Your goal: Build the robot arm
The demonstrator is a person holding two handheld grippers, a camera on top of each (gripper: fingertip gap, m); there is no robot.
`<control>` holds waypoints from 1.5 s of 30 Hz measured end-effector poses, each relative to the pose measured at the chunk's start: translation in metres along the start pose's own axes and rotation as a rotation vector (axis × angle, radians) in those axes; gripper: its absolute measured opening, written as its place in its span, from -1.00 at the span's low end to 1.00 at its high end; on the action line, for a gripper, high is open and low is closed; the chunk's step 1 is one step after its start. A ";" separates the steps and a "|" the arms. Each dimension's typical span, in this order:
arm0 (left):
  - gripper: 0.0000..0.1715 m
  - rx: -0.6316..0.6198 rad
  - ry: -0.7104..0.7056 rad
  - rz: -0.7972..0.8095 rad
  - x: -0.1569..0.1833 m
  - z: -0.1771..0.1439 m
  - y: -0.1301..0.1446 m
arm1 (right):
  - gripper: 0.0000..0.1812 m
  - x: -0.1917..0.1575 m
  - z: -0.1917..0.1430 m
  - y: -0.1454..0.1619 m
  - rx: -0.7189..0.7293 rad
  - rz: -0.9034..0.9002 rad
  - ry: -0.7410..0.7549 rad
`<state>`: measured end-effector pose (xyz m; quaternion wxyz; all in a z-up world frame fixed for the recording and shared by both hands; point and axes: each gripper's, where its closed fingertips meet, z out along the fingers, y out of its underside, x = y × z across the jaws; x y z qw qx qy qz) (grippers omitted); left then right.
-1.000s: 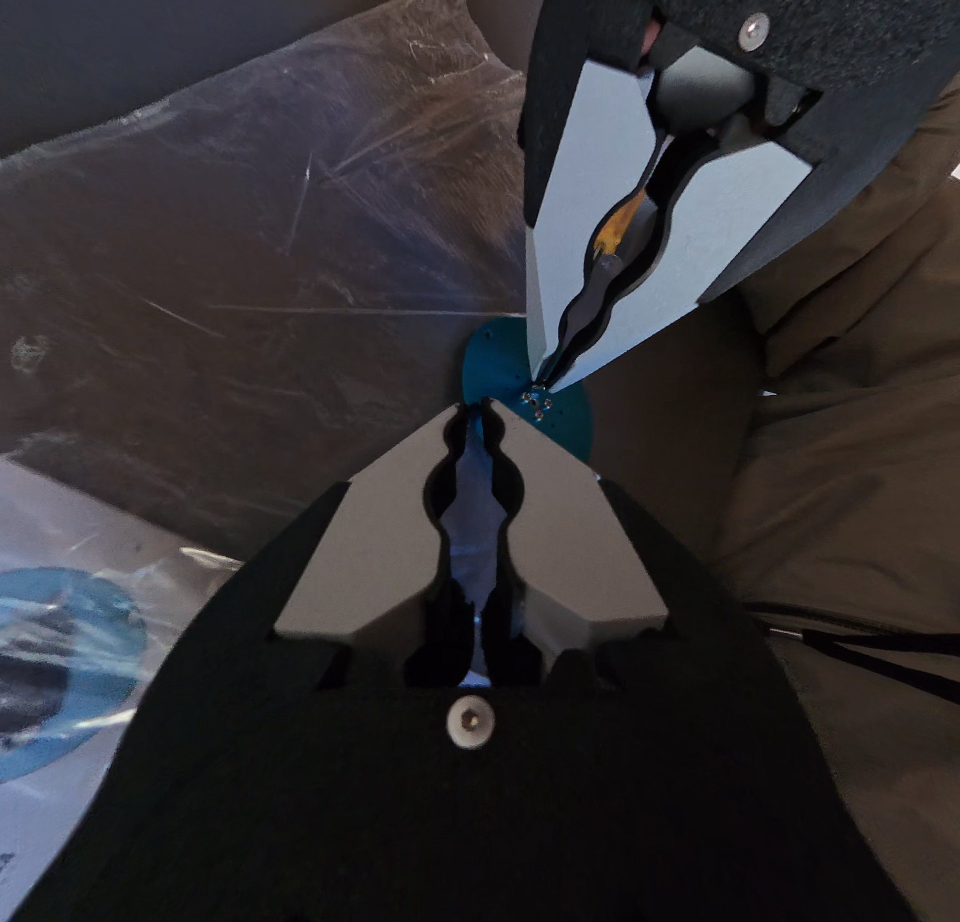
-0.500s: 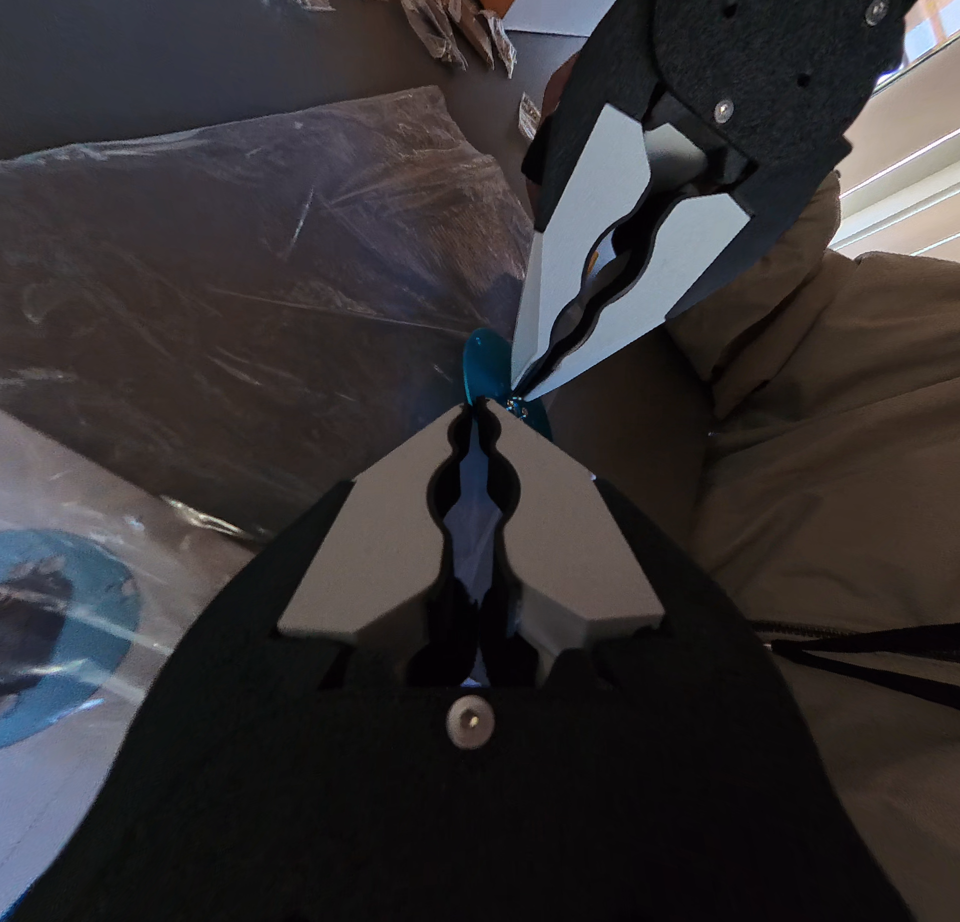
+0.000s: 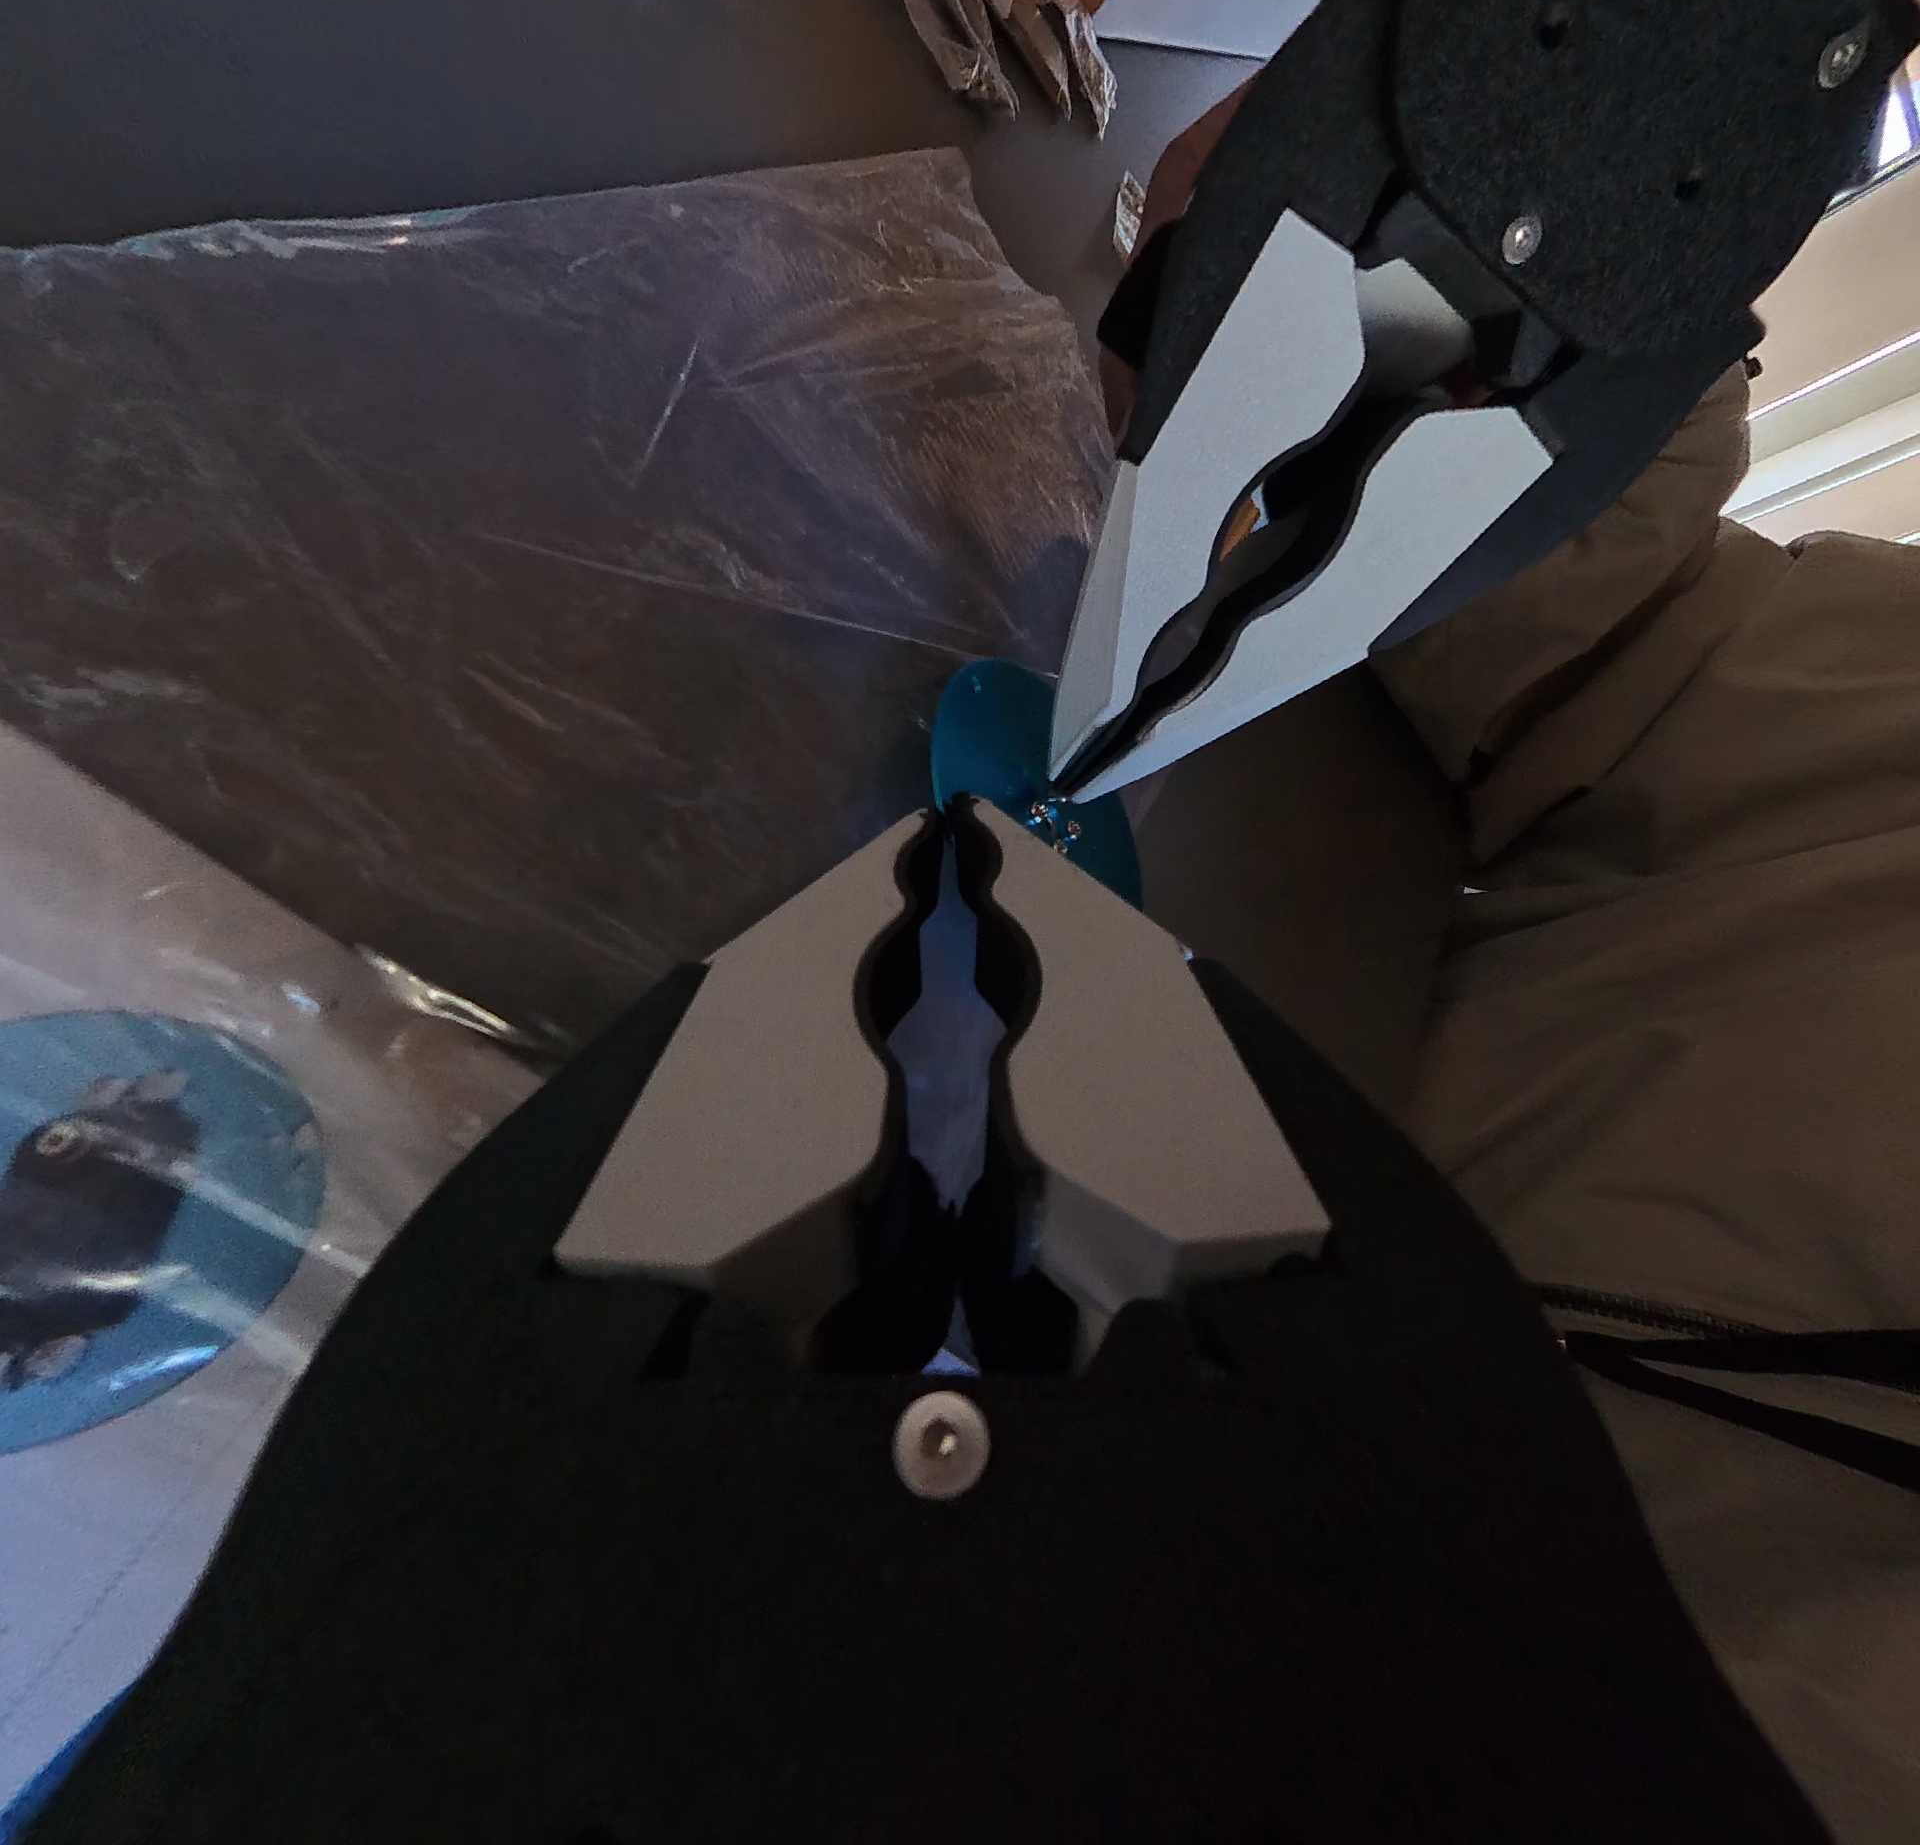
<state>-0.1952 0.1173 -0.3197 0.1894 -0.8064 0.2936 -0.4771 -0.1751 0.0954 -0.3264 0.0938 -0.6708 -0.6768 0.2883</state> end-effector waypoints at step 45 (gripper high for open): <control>-0.99 -0.003 0.014 -0.004 0.000 0.000 0.000 | -0.48 0.004 -0.082 0.063 0.416 0.096 0.346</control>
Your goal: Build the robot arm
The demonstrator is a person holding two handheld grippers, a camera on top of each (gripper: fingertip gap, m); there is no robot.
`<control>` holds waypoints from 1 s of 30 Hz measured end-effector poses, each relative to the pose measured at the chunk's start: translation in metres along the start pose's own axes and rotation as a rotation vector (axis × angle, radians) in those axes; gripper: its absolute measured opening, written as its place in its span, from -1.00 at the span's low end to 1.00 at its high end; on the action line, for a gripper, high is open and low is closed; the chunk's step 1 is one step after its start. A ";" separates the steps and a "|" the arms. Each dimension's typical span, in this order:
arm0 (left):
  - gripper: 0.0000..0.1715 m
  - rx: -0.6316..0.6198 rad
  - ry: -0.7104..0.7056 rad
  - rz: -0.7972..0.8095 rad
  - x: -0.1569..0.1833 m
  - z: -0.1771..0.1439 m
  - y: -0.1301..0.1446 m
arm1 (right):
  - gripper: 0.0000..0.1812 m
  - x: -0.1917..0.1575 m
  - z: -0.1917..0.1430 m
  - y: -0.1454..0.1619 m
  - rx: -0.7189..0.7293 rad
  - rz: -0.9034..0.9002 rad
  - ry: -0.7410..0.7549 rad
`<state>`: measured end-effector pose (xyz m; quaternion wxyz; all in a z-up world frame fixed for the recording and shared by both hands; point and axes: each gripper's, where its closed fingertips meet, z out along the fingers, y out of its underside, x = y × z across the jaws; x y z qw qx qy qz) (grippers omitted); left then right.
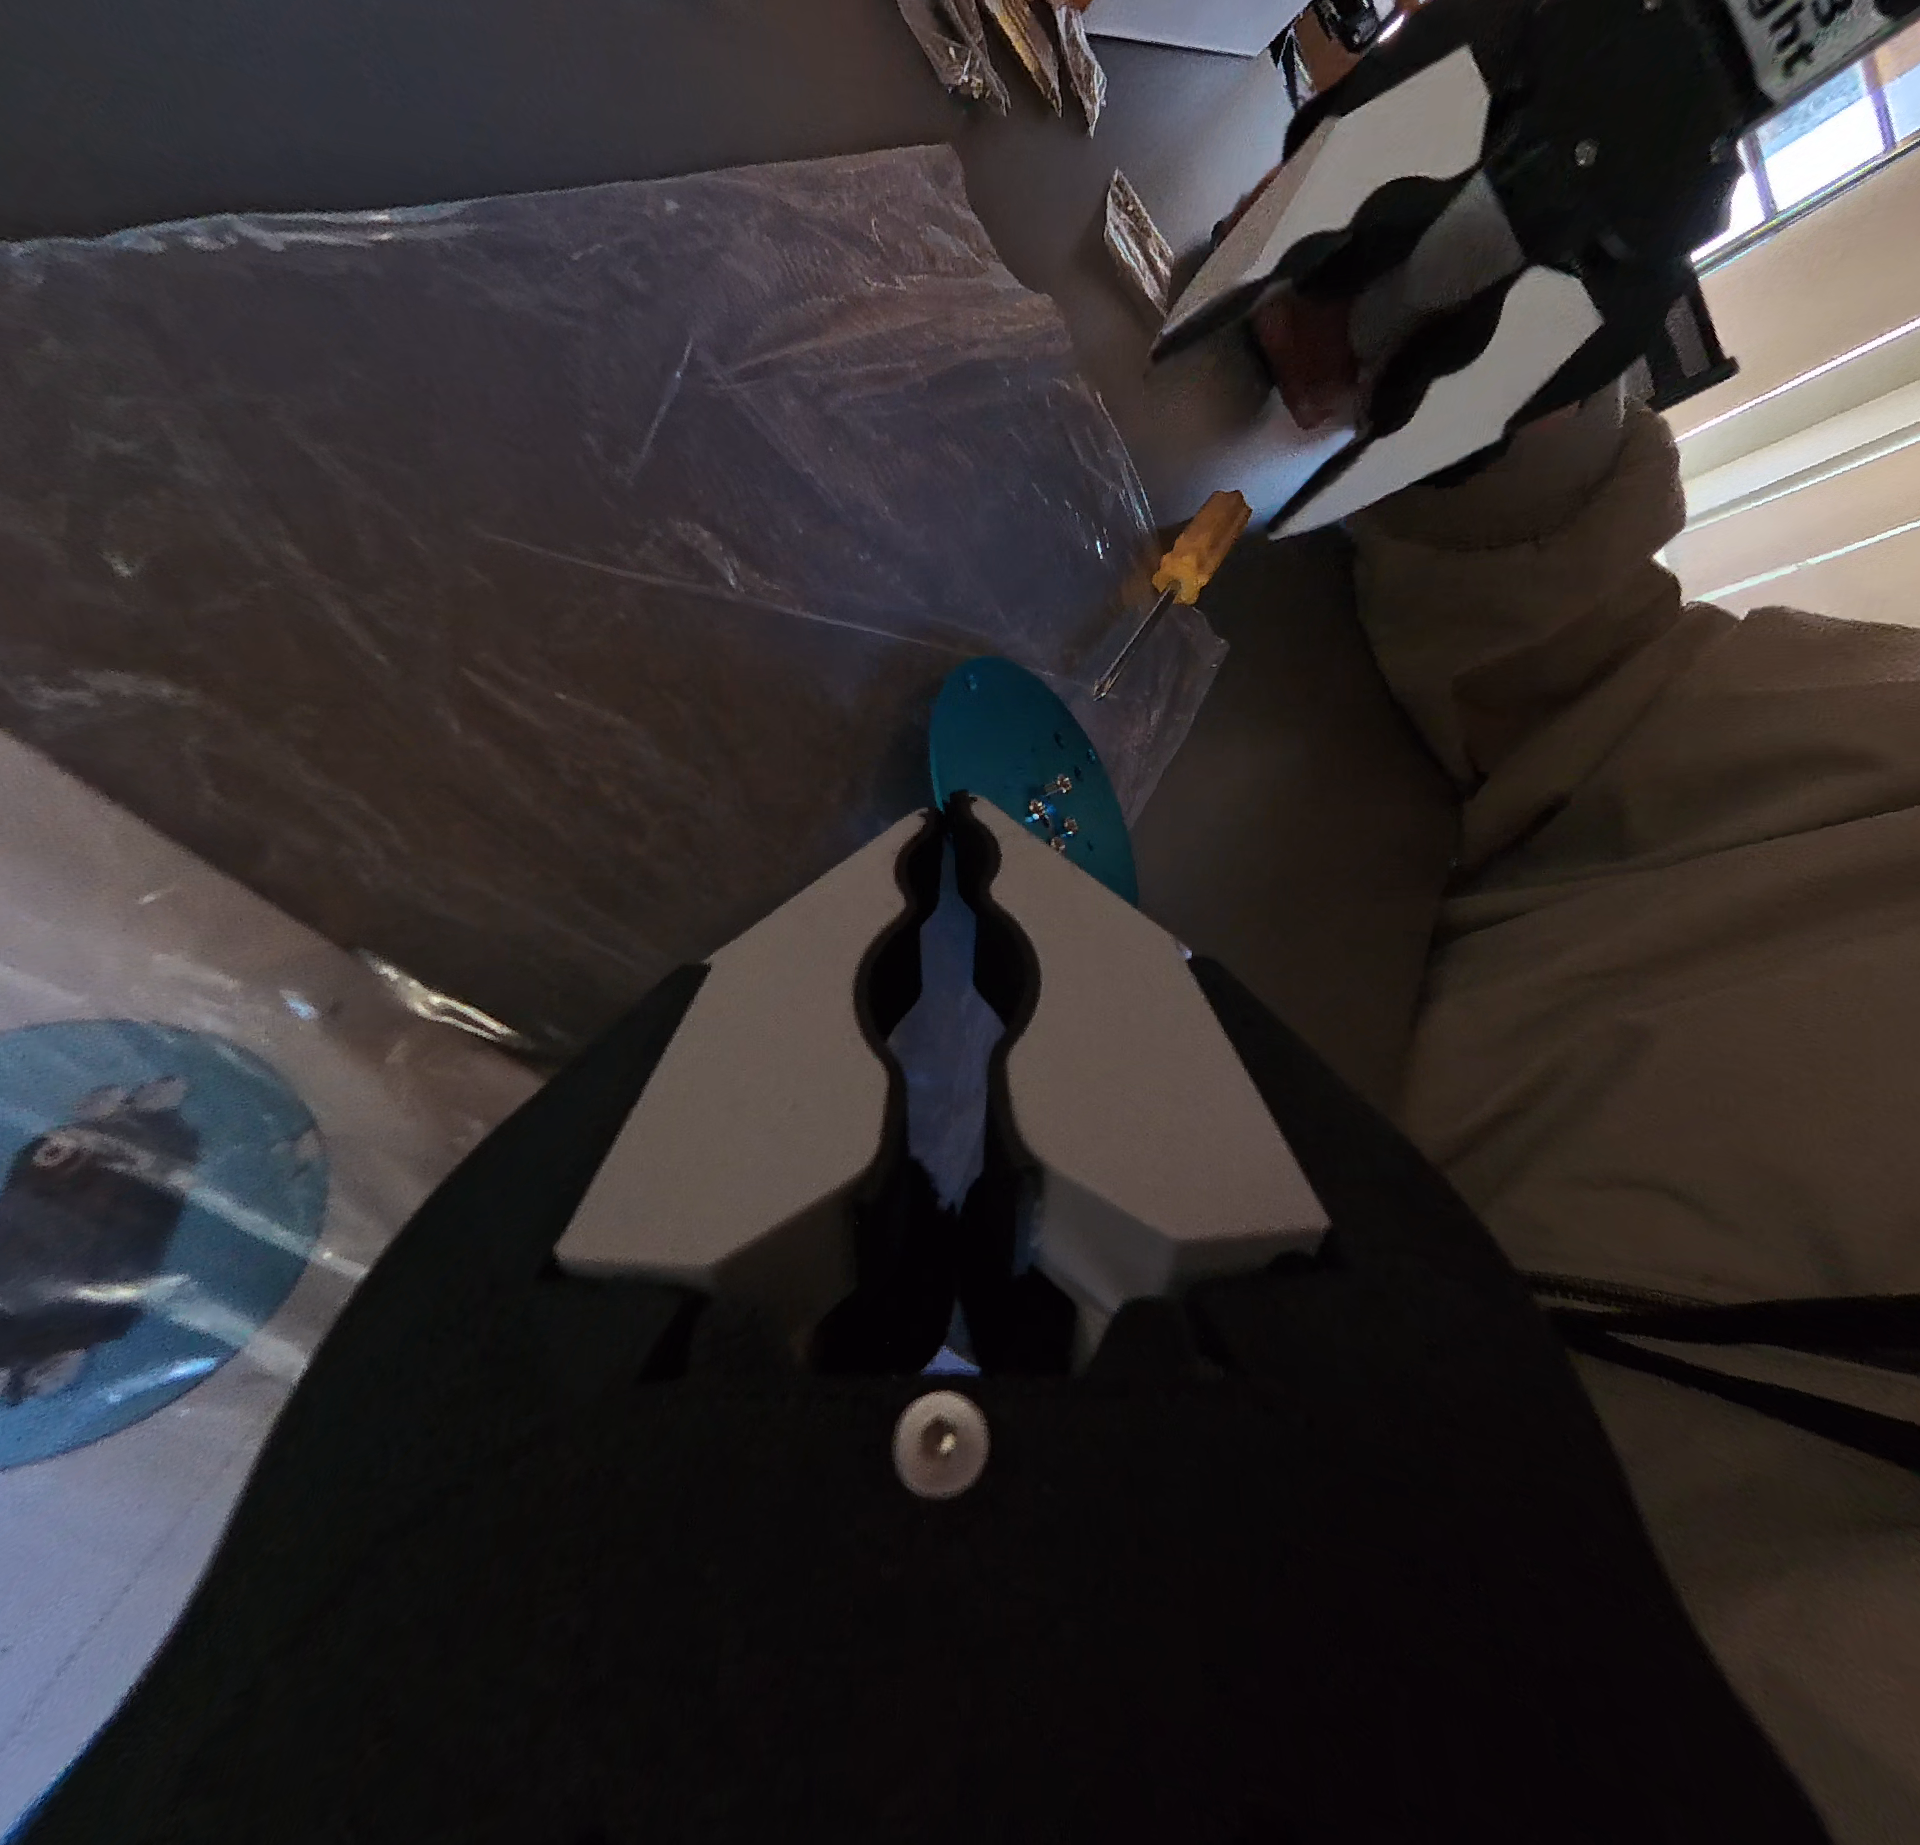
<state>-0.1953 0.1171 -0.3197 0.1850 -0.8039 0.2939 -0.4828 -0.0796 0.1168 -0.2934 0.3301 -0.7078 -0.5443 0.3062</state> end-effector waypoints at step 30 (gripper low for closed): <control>-0.99 0.027 0.008 -0.017 0.001 -0.003 -0.002 | -0.07 -0.041 0.104 -0.018 -0.228 -0.191 -0.046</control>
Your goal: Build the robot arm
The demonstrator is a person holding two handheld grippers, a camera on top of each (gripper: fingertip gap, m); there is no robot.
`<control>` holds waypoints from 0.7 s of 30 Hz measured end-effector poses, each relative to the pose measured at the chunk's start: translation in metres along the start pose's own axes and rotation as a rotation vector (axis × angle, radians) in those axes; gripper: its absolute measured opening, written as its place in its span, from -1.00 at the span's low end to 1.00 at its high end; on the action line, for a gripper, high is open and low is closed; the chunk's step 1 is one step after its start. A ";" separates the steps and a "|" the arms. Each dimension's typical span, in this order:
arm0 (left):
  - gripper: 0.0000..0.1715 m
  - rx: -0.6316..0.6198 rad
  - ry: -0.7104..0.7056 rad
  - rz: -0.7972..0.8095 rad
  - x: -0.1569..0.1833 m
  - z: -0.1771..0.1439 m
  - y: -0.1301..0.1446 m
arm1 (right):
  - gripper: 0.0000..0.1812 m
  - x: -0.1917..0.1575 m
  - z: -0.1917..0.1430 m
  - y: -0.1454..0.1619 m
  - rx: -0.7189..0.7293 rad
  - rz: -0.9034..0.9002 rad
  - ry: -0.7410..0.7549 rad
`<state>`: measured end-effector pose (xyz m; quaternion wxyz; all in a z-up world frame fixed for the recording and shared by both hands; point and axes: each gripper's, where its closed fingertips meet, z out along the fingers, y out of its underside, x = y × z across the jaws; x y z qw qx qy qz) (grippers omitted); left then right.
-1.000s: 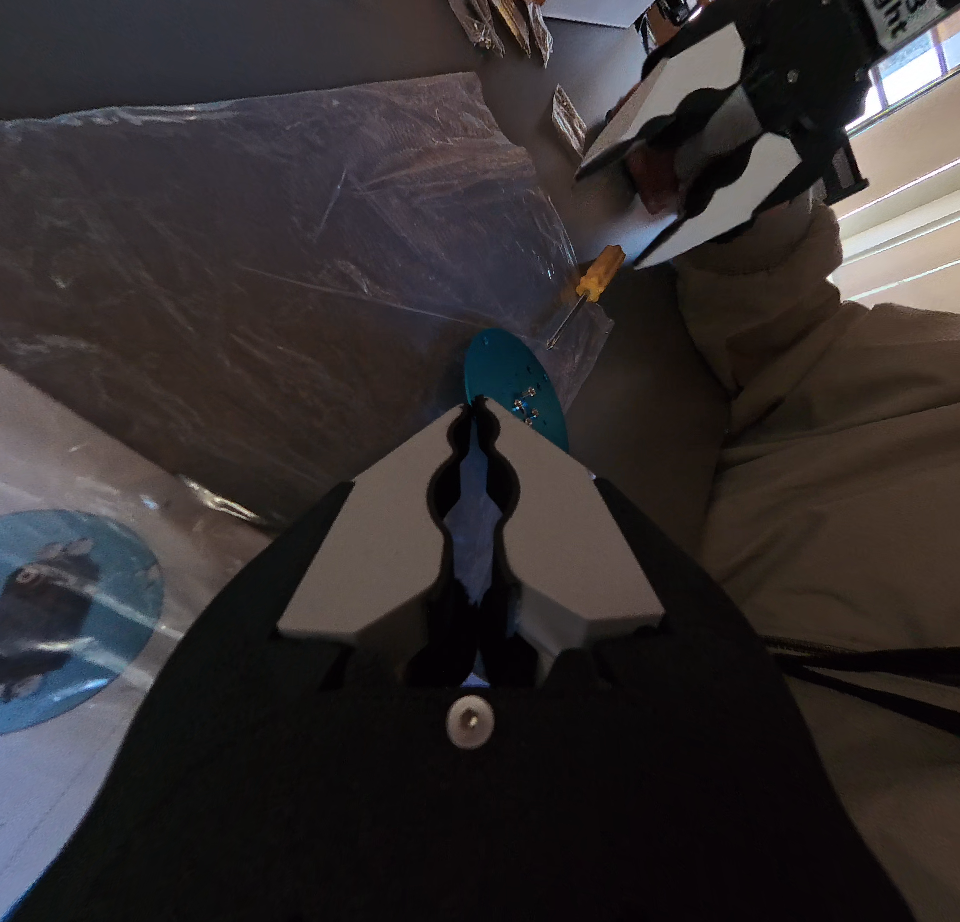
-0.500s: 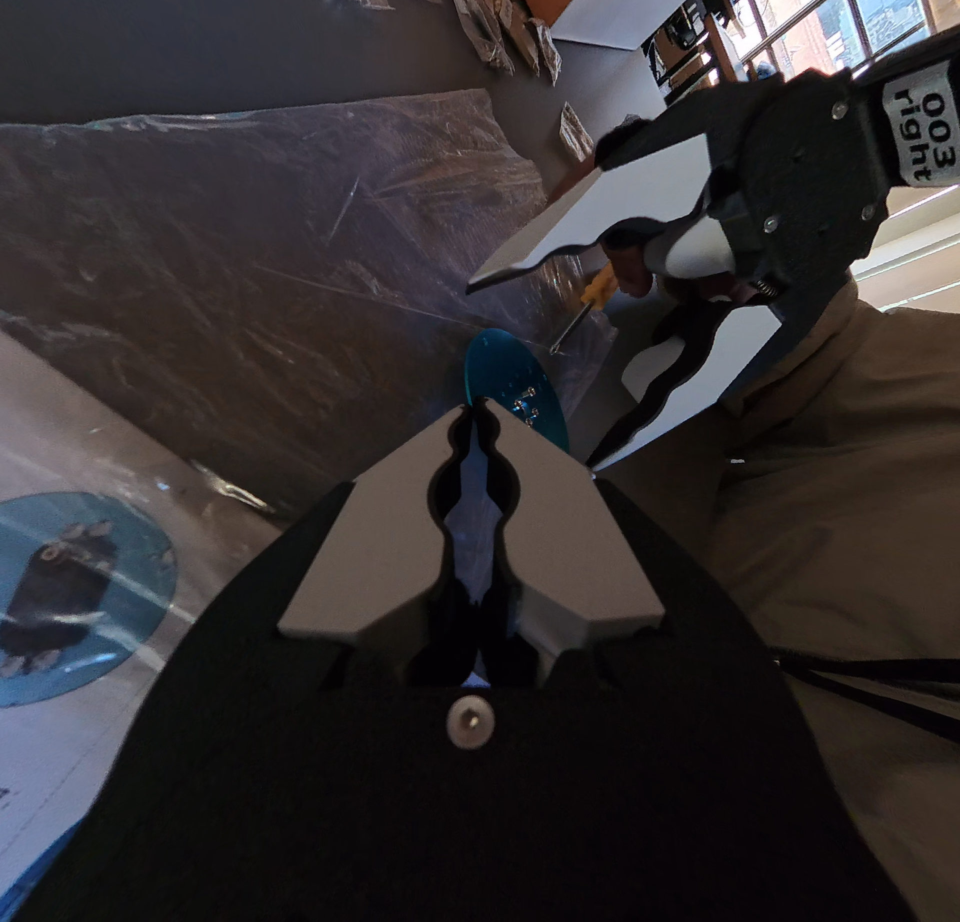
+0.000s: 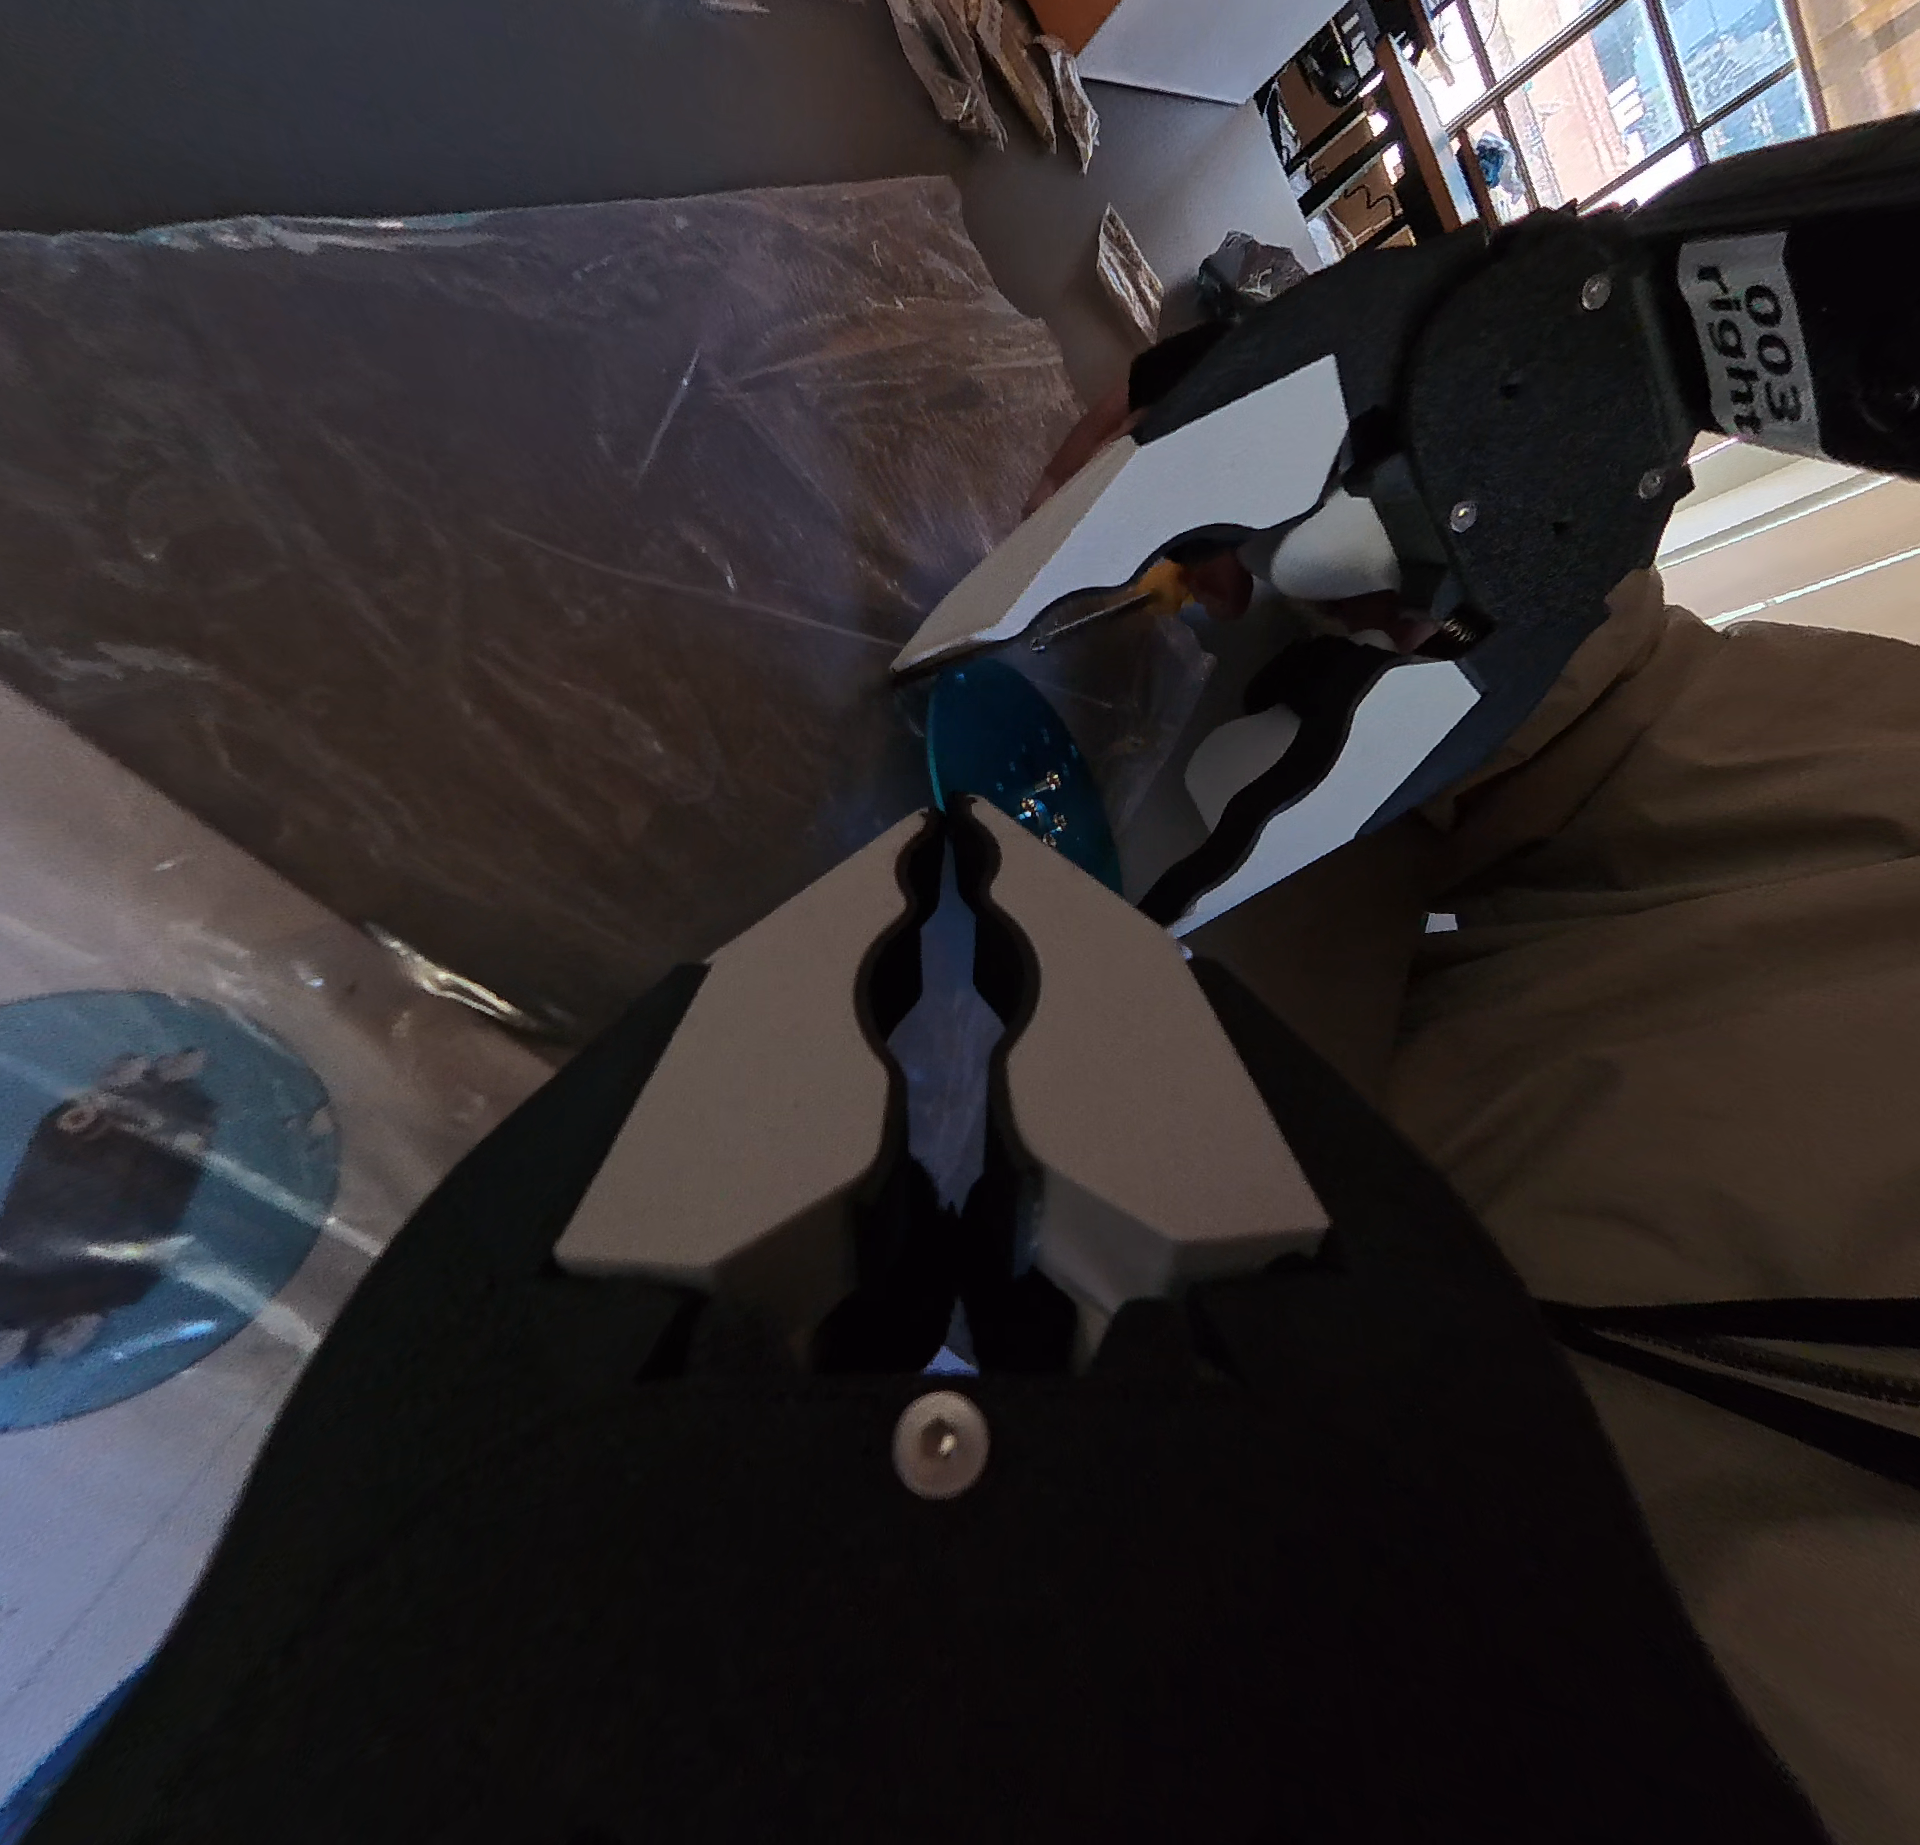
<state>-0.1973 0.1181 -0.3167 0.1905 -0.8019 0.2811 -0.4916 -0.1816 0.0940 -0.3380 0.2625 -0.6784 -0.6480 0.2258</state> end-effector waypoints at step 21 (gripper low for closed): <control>-0.79 -0.211 0.134 -0.087 0.015 0.019 0.000 | -0.08 -0.002 -0.004 -0.005 0.058 -0.144 0.048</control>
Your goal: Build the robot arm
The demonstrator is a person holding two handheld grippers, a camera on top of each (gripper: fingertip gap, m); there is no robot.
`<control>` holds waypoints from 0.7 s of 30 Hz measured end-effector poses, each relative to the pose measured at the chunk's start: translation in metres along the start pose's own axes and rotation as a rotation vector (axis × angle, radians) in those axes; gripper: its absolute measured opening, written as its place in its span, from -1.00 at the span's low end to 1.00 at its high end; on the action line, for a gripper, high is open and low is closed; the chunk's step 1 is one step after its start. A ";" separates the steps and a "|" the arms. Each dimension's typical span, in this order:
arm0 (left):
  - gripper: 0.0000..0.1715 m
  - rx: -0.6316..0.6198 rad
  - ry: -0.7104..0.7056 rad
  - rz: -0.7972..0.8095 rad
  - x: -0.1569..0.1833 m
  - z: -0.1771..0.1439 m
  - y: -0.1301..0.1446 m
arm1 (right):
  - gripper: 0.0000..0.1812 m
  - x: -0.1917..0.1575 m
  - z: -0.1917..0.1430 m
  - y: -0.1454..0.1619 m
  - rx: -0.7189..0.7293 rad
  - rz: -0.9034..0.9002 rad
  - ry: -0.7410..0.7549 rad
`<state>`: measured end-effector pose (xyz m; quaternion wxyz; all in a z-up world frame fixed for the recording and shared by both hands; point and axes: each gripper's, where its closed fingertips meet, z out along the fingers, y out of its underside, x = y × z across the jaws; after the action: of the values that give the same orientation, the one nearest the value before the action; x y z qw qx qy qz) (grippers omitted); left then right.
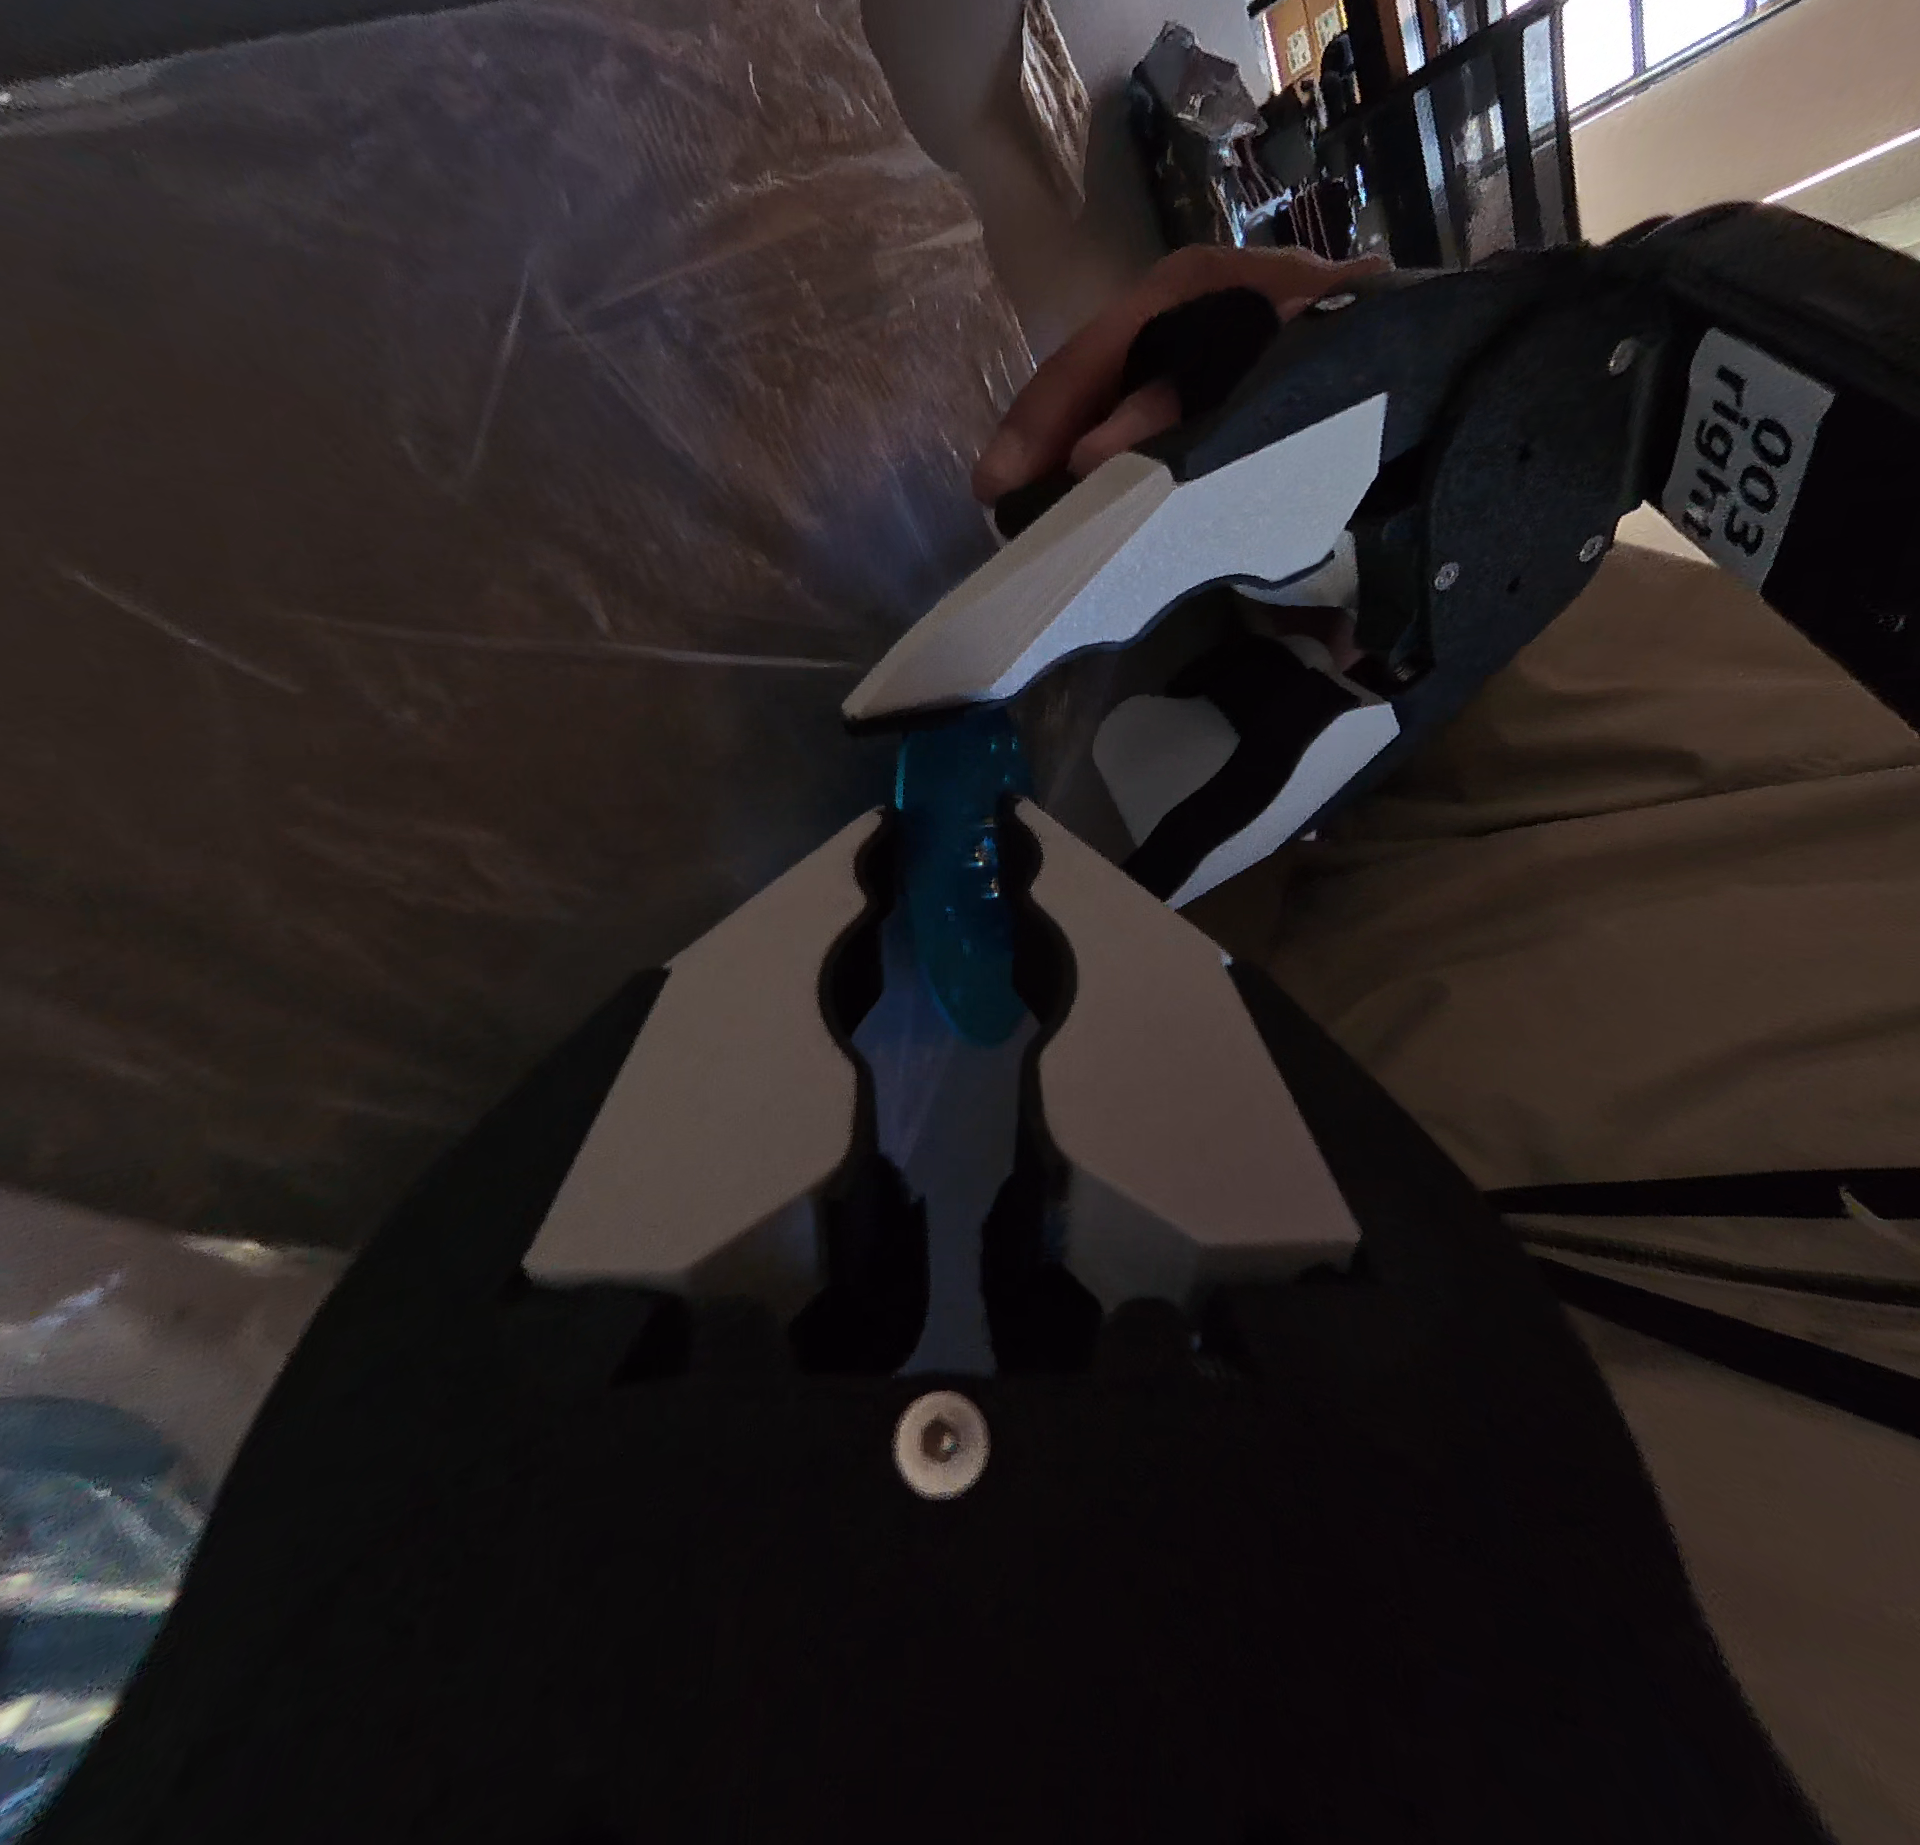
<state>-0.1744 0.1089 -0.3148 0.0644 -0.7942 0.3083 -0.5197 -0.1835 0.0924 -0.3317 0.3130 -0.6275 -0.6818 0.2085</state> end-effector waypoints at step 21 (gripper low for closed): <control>-0.93 0.005 0.091 0.020 -0.001 0.002 -0.003 | -0.39 0.002 -0.127 0.090 0.181 0.506 0.211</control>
<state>-0.1716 0.1121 -0.3154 0.0572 -0.7665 0.3175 -0.5553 -0.0312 0.0923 -0.3014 0.3748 -0.7654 -0.4460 0.2735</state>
